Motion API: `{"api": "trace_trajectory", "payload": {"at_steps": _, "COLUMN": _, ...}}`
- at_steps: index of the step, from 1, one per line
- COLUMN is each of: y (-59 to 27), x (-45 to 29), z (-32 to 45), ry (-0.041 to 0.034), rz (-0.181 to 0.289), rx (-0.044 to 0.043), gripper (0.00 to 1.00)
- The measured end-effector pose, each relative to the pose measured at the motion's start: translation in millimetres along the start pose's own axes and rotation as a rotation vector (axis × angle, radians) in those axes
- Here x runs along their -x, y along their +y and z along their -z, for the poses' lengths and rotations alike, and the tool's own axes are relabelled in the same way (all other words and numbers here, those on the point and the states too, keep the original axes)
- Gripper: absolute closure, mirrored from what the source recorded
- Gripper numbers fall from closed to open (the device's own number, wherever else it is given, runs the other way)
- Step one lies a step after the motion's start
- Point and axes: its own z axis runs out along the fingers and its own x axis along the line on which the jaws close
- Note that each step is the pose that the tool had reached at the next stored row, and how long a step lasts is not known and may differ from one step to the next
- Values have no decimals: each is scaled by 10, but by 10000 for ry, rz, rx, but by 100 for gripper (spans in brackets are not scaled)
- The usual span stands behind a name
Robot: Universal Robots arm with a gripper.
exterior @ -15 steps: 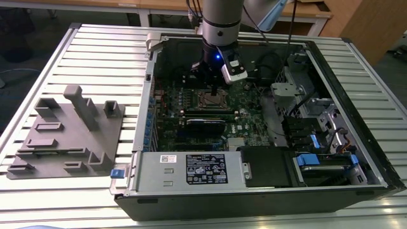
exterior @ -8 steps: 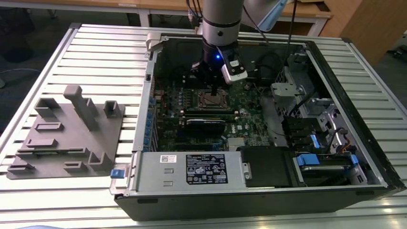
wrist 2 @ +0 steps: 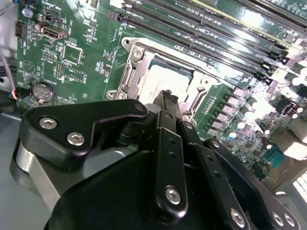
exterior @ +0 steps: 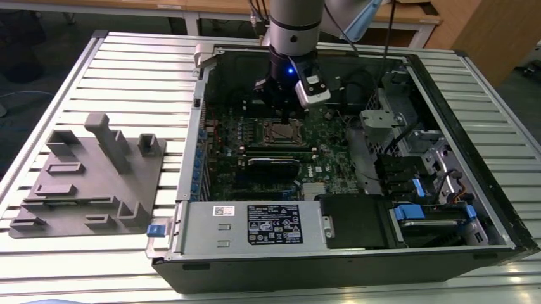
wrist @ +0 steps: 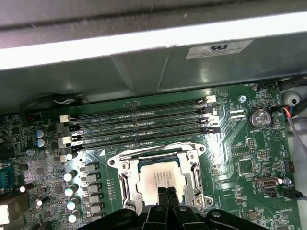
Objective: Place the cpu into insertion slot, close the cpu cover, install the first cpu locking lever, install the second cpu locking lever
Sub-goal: 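Install the second cpu locking lever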
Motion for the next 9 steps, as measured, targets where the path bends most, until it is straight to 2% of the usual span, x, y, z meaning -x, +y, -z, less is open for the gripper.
{"api": "trace_trajectory", "payload": {"at_steps": 3, "y": 2, "x": 2, "z": 40, "ry": 0, "rz": 0, "rx": 0, "gripper": 89}}
{"api": "trace_trajectory", "payload": {"at_steps": 9, "y": -9, "x": 9, "z": 44, "ry": 0, "rz": 2, "rx": 1, "gripper": 89}}
